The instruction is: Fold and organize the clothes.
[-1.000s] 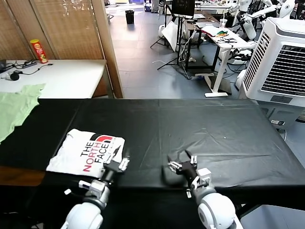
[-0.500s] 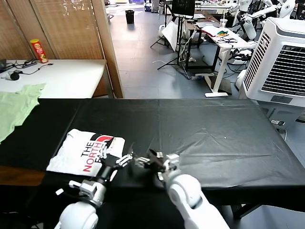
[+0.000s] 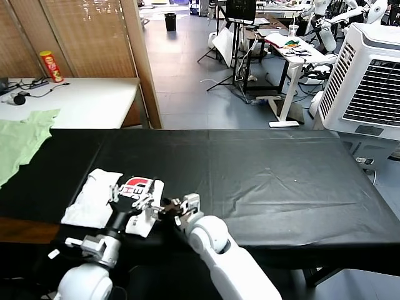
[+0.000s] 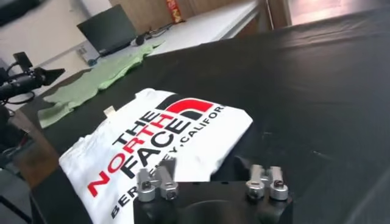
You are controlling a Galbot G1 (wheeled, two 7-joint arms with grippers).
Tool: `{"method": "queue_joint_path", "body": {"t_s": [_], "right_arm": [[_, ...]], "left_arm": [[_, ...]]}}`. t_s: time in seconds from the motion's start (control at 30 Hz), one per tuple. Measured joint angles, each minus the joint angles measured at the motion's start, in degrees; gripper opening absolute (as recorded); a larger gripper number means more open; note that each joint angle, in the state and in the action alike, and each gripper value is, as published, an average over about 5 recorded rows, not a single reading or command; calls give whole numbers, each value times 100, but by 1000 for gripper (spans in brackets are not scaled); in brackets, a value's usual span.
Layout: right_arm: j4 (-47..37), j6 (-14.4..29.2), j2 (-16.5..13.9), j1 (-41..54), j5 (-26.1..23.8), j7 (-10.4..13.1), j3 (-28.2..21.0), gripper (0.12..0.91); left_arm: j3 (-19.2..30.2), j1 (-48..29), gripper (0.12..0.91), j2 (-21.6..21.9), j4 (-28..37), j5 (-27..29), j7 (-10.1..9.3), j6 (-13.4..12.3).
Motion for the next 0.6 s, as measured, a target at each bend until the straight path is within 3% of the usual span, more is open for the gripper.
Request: {"method": "queue_joint_path", "body": {"t_s": [0.17, 0.27, 0.47, 0.6], "right_arm": [[16, 78, -40, -56, -152, -30, 96, 278], [103, 102, -148, -109, -166, -41, 213, 152], [294, 173, -704, -105, -91, -103, 587, 122], [301, 333, -1184, -129, -307, -247, 883, 122]], "left_arm": [[-136, 40, 798, 0, 1, -1, -9, -40], [-200, 41, 798, 10, 40, -6, -44, -51], [-347, 63, 798, 46, 195, -54, -157, -131], [-401, 102, 798, 52, 312, -70, -207, -135]]}}
